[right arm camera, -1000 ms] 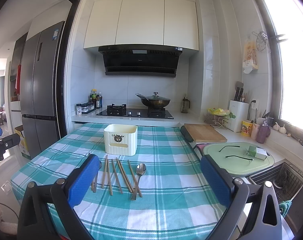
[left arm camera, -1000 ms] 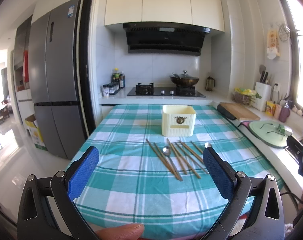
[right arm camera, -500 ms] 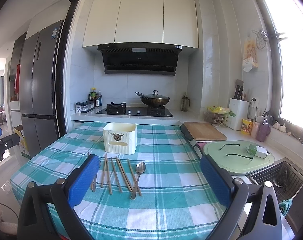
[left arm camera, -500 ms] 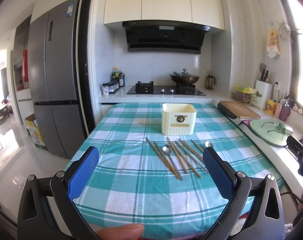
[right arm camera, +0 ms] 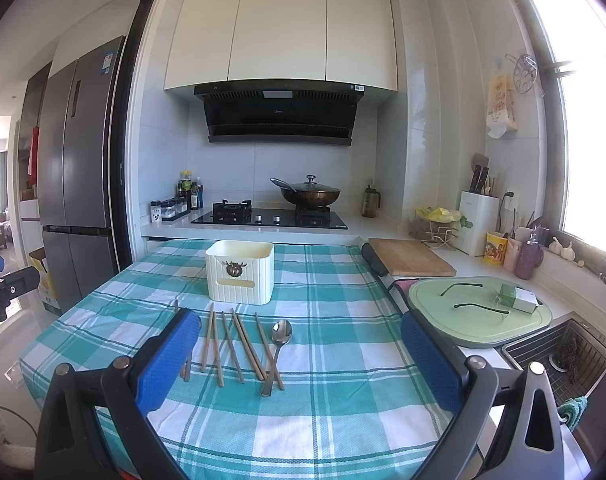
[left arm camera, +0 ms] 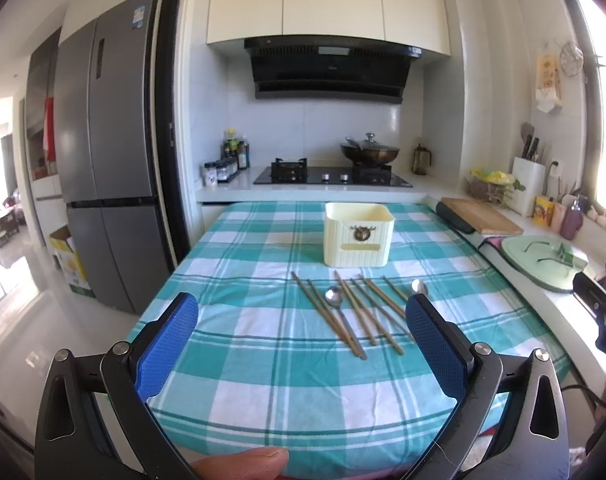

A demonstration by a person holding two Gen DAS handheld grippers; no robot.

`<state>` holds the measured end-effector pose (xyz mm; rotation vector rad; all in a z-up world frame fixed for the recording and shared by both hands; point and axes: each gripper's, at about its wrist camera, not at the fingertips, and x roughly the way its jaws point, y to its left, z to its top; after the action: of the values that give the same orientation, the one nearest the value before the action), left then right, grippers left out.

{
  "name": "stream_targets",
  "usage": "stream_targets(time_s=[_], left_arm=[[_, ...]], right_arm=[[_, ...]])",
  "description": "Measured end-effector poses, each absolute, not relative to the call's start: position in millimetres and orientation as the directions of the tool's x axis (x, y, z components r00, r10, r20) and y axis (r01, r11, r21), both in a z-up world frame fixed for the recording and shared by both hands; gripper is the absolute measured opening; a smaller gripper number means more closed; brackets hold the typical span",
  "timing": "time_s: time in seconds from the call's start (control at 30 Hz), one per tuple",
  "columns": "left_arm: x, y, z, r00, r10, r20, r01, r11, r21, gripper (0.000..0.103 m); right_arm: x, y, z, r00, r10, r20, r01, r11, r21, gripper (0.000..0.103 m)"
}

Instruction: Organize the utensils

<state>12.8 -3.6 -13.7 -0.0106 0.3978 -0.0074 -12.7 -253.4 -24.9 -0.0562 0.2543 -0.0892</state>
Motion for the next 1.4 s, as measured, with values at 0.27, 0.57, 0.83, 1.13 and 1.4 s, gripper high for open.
stream_targets(time_s=[0.27, 0.57, 0.83, 1.13, 1.4], left_arm=[[18.8, -4.3, -13.8, 0.916, -0.004, -0.4, -0.001, 1.0, -0.012, 0.103], [27.5, -4.8, -15.9, 0.909, -0.003, -0.417, -0.003, 1.0, -0.013, 0.103], [39.3, -4.3, -19.5, 0.902, 0.003, -0.433, -0.007, 1.0, -0.01, 0.103], [66.7, -4.8, -32.2, 0.881, 0.022, -0.473, -0.025, 1.0, 0.0, 0.103], [109.5, -3.7, -57.8, 0.842, 0.037, -0.539, -0.043, 0.999, 0.001, 0.103]], right_arm=[[-8.4, -254.1, -26.0, 0.961, -0.094, -0.258, 0.079, 0.995, -0.068, 0.103], [-1.5, -253.1, -29.7, 0.957, -0.097, -0.275, 0.08, 0.994, -0.07, 0.103], [8.8, -253.9, -35.3, 0.949, -0.1, -0.299, 0.082, 0.994, -0.072, 0.103], [28.5, -256.8, -45.5, 0.936, -0.117, -0.332, 0.095, 0.992, -0.08, 0.103], [58.3, -267.4, -65.2, 0.909, -0.137, -0.395, 0.114, 0.99, -0.082, 0.103]])
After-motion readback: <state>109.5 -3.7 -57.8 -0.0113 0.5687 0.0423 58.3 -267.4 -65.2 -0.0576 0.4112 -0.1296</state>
